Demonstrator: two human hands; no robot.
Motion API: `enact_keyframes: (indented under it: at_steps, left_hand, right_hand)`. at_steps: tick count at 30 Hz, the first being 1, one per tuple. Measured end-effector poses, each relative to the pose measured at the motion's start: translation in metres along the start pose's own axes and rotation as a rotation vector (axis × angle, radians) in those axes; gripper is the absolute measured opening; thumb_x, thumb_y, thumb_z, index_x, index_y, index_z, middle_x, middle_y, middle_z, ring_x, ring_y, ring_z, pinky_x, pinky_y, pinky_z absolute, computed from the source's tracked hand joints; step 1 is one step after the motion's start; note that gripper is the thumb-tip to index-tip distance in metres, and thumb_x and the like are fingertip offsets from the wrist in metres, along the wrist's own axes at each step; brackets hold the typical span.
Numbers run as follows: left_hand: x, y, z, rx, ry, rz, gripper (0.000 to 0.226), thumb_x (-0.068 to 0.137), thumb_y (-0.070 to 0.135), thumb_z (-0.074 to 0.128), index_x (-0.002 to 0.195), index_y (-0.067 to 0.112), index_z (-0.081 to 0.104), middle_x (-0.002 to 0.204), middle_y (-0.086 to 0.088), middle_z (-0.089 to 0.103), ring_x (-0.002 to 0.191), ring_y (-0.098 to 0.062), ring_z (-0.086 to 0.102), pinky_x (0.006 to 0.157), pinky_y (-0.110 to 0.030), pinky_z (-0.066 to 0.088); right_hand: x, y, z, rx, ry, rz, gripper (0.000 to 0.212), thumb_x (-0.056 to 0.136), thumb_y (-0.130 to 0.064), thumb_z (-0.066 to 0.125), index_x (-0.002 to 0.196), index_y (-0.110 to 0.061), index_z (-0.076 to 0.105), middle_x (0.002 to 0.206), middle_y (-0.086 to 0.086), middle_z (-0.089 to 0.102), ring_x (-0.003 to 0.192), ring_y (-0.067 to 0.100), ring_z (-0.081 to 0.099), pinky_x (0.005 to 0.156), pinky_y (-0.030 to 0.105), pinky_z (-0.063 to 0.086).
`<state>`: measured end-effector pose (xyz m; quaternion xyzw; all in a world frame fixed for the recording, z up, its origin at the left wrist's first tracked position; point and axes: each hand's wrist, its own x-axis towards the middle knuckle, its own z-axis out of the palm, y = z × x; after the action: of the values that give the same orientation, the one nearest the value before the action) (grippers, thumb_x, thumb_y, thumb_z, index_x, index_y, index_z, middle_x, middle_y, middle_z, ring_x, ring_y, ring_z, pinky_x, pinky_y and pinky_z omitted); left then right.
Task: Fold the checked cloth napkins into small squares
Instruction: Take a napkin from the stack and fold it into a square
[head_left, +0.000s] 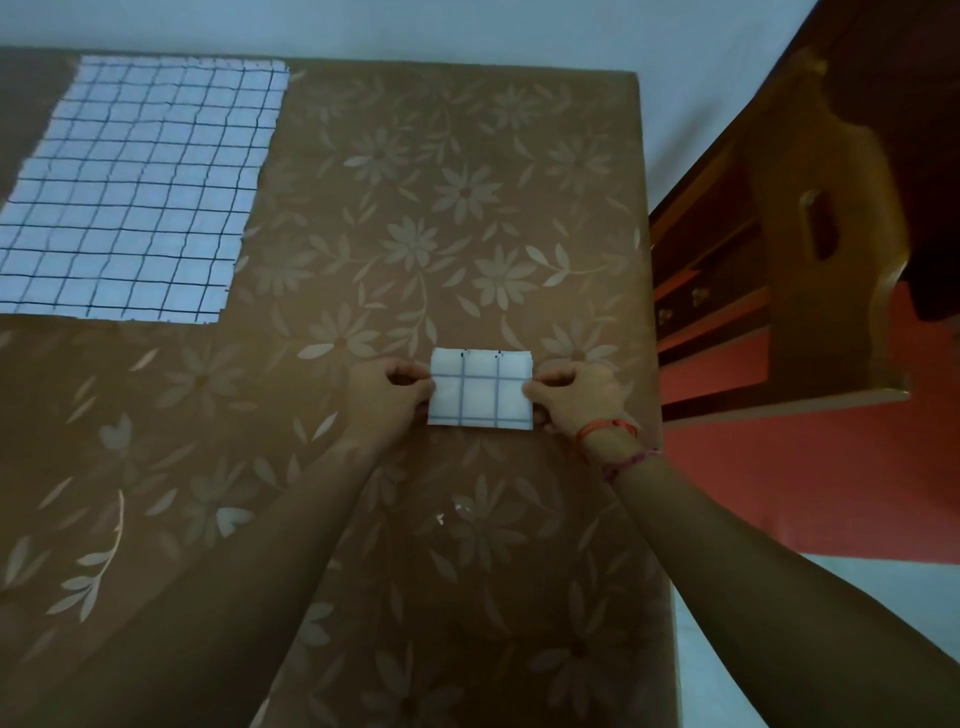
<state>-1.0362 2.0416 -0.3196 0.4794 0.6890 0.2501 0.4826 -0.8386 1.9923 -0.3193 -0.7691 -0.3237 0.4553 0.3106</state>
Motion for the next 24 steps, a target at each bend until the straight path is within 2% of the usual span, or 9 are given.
enact_keyframes:
  at_steps: [8,11,16,18,20,22,24]
  left_hand:
    - [0.014,-0.005,0.002,0.073,-0.012,-0.016,0.020,0.081,0.001,0.073,0.072,0.017,0.063,0.078,-0.008,0.066,0.076,-0.028,0.069,0.064,-0.035,0.058]
    - [0.014,-0.006,0.002,0.131,-0.016,0.032,0.017,0.081,0.003,0.073,0.075,0.017,0.065,0.079,-0.005,0.068,0.073,-0.024,0.069,0.066,-0.035,0.059]
    - [0.010,-0.005,0.001,0.203,-0.007,0.113,0.007,0.081,0.004,0.072,0.084,0.010,0.070,0.079,0.000,0.068,0.070,-0.015,0.066,0.066,-0.027,0.055]
    - [0.007,-0.006,-0.003,0.277,0.010,0.196,0.006,0.082,0.006,0.071,0.087,0.009,0.071,0.080,0.002,0.067,0.072,-0.009,0.063,0.068,-0.022,0.051]
    - [0.002,-0.009,-0.009,0.406,0.021,0.326,0.003,0.084,0.010,0.068,0.087,0.010,0.069,0.083,0.001,0.066,0.073,-0.008,0.058,0.068,-0.017,0.045]
    - [-0.004,-0.016,-0.013,0.545,-0.007,0.477,0.007,0.089,0.012,0.062,0.092,0.009,0.068,0.090,-0.003,0.066,0.082,-0.016,0.058,0.071,-0.013,0.039]
    - [-0.011,-0.024,-0.015,0.636,-0.054,0.634,0.017,0.095,0.015,0.055,0.104,0.007,0.068,0.109,-0.005,0.065,0.101,-0.018,0.057,0.085,-0.007,0.033]
  right_hand:
    - [0.007,0.004,0.004,-0.003,0.002,-0.017,0.027,0.081,-0.010,0.070,0.063,-0.028,0.062,0.066,0.000,0.066,0.054,0.014,0.064,0.043,0.016,0.047]
    - [0.008,0.007,0.005,-0.037,0.015,-0.051,0.027,0.081,-0.010,0.070,0.062,-0.029,0.063,0.064,-0.002,0.066,0.052,0.013,0.063,0.048,0.019,0.049]
    - [0.007,0.009,0.005,-0.043,0.031,-0.075,0.019,0.080,-0.012,0.072,0.068,-0.027,0.066,0.062,-0.003,0.065,0.047,0.009,0.062,0.049,0.018,0.050]
    - [0.007,0.011,0.004,-0.044,0.039,-0.086,0.015,0.079,-0.015,0.072,0.070,-0.026,0.067,0.065,-0.002,0.067,0.051,0.010,0.063,0.052,0.020,0.052]
    - [0.006,0.014,0.000,-0.111,0.074,-0.136,0.002,0.078,-0.022,0.071,0.077,-0.024,0.072,0.071,-0.005,0.069,0.063,0.011,0.066,0.064,0.026,0.055]
    - [0.000,0.014,-0.002,-0.239,0.132,-0.233,0.010,0.080,-0.026,0.068,0.086,-0.021,0.074,0.080,-0.008,0.071,0.076,0.010,0.065,0.074,0.027,0.054]
    - [-0.009,0.014,0.003,-0.347,0.189,-0.402,0.015,0.083,-0.024,0.065,0.094,-0.017,0.073,0.088,-0.003,0.069,0.081,0.012,0.062,0.076,0.028,0.053]
